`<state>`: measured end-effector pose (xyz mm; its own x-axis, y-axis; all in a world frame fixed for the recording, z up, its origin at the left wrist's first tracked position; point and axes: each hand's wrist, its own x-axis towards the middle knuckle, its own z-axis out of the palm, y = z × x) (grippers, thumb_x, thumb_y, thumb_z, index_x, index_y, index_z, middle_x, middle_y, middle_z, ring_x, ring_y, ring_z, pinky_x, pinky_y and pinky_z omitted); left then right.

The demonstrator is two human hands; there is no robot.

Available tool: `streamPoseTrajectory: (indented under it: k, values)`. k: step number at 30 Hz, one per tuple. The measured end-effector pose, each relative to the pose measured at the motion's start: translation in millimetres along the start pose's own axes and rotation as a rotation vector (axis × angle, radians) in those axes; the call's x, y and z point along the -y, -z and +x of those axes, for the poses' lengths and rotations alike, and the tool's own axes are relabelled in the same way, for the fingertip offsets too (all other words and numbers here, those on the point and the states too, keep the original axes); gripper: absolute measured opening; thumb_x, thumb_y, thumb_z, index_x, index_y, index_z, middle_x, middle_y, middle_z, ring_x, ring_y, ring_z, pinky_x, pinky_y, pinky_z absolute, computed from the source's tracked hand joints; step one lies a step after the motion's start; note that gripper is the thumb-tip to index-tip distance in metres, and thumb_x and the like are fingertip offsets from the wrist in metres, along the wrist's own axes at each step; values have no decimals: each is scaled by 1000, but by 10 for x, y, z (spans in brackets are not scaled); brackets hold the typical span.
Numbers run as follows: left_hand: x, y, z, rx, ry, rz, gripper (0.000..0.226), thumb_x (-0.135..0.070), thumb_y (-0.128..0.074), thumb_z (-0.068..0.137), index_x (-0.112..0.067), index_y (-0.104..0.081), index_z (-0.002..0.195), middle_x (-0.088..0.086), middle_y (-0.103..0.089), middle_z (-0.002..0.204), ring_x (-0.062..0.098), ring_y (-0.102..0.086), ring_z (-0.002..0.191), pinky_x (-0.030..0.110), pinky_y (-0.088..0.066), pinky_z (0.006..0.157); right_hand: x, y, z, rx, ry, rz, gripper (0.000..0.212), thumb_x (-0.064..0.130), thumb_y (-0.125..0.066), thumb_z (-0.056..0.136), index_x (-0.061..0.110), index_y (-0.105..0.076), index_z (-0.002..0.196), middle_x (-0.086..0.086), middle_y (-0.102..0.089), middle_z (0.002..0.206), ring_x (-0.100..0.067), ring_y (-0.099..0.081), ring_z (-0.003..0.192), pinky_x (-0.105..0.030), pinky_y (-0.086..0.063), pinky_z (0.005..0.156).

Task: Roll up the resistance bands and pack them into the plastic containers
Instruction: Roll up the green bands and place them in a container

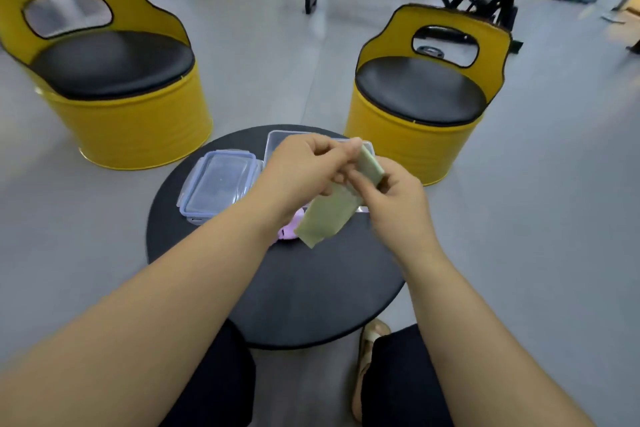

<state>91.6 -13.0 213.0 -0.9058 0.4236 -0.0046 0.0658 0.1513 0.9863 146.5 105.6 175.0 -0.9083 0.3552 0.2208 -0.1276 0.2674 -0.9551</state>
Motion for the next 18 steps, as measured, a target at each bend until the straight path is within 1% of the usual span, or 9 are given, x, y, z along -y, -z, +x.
streamPoseTrajectory:
  k: [2, 3, 5, 6, 8, 10, 14, 16, 18]
  values:
    - [-82, 67, -72, -61, -43, 72, 24, -33, -60, 89, -13, -70, 81, -3, -69, 77, 8, -55, 67, 22, -47, 61, 110, 75, -22, 14, -52, 47, 18, 14, -56, 93, 24, -67, 85, 4, -70, 82, -14, -64, 80, -37, -54, 71]
    - [-103, 107, -102, -96, -59, 97, 21, -32, -62, 88, -16, -68, 78, -4, -67, 76, 9, -53, 67, 24, -46, 63, 176, 111, -41, 42, -85, 77, 18, 14, -54, 95, 22, -67, 86, 0, -70, 83, -16, -65, 79, -38, -55, 71]
    - [-131, 173, -178, -108, -53, 109, 14, -32, -67, 84, -18, -65, 83, -4, -64, 80, 10, -55, 72, 26, -46, 68, 304, 165, -101, 119, -122, 132, 17, 14, -50, 97, 22, -64, 90, 4, -70, 81, -9, -66, 73, -30, -56, 67]
    - [-142, 190, -219, -71, -29, 92, 15, -32, -68, 83, -18, -64, 89, -3, -65, 84, 10, -57, 76, 26, -48, 69, 356, 183, -129, 145, -123, 143, 15, 14, -49, 97, 21, -61, 92, 5, -69, 81, -5, -66, 71, -25, -55, 64]
    - [-153, 193, -307, 46, 19, 34, 14, -26, -68, 84, -18, -65, 95, 0, -68, 91, 14, -63, 82, 29, -54, 73, 431, 210, -185, 167, -116, 134, 11, 15, -49, 97, 21, -57, 93, 4, -68, 83, -3, -66, 70, -20, -54, 61]
    - [-176, 175, -398, 120, 12, -35, 6, -16, -66, 86, -15, -67, 91, 2, -70, 86, 17, -64, 80, 32, -57, 75, 491, 234, -238, 171, -117, 117, 8, 17, -49, 97, 20, -55, 94, 3, -68, 83, -4, -67, 70, -21, -53, 62]
    - [-264, 144, -508, 121, -35, -79, 8, -6, -65, 86, -13, -67, 81, -1, -69, 74, 15, -65, 71, 27, -57, 68, 629, 322, -335, 130, -77, 59, 10, 19, -52, 96, 15, -60, 90, 5, -68, 77, -8, -65, 73, -29, -55, 69]
    - [-329, 124, -562, 129, -48, -72, 10, -6, -64, 86, -13, -66, 79, -2, -69, 71, 11, -64, 66, 22, -54, 62, 705, 389, -365, 74, -38, 41, 8, 15, -56, 93, 11, -63, 93, -3, -69, 83, -13, -65, 77, -33, -57, 72]
    - [-388, 103, -611, 149, -75, -67, 11, -5, -63, 87, -13, -66, 79, -3, -69, 69, 9, -64, 64, 20, -53, 60, 769, 453, -390, 44, -17, 40, 7, 11, -61, 90, 9, -65, 95, -15, -70, 90, -18, -67, 80, -38, -57, 73]
